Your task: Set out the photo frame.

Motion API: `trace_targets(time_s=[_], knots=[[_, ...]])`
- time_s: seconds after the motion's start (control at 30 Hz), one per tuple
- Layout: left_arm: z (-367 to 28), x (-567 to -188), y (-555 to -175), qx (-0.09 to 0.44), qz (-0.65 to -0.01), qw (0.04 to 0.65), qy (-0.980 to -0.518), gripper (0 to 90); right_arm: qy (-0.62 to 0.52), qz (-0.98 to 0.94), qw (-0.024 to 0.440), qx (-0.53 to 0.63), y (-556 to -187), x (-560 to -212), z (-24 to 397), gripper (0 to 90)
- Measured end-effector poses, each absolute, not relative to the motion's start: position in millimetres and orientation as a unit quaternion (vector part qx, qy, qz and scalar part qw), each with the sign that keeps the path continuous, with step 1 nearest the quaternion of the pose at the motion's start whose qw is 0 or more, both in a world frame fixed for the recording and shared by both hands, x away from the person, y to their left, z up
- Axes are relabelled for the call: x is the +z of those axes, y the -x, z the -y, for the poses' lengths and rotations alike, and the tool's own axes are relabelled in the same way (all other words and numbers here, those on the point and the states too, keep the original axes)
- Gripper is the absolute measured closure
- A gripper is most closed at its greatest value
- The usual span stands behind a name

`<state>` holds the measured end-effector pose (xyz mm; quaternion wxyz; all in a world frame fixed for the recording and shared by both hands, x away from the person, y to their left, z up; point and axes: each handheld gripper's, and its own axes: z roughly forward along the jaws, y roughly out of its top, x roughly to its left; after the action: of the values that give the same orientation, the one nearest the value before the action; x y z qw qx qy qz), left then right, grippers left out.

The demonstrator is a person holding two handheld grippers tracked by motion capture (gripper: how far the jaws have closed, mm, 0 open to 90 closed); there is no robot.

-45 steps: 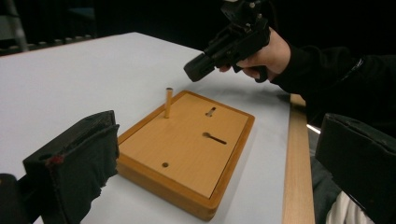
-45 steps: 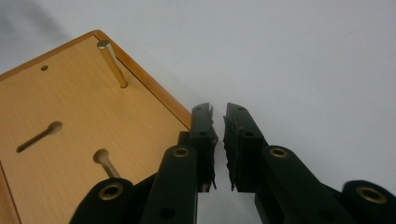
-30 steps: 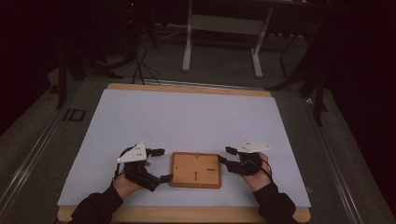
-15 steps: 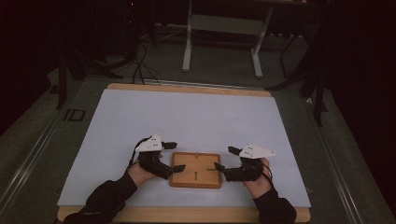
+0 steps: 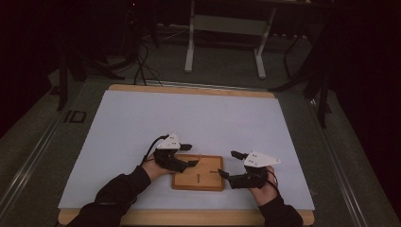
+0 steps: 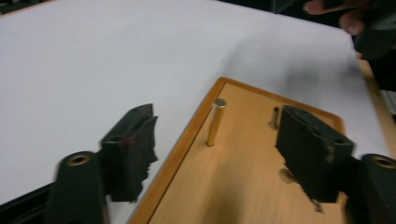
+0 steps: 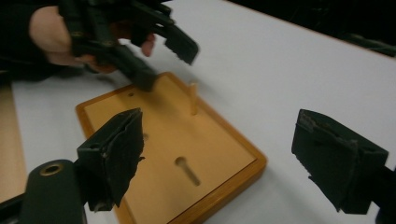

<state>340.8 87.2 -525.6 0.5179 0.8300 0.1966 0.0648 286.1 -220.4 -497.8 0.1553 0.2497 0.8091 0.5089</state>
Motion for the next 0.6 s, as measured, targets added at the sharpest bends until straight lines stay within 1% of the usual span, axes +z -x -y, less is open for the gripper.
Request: trace_targets(time_s=[0.23,0.6], knots=[[-72.7,-530.7,-347.1,0.051,-0.186,0.51,-0.838,50.4,-0.246,-0.814,0.155,0.503,-281.2,-501.7,223.0,16.2],[-61.3,-533.3,-350.0,0.052,-0.175,0.505,-0.844,72.3,-0.227,-0.822,0.162,0.497,-275.0,-502.4,227.0,15.2]])
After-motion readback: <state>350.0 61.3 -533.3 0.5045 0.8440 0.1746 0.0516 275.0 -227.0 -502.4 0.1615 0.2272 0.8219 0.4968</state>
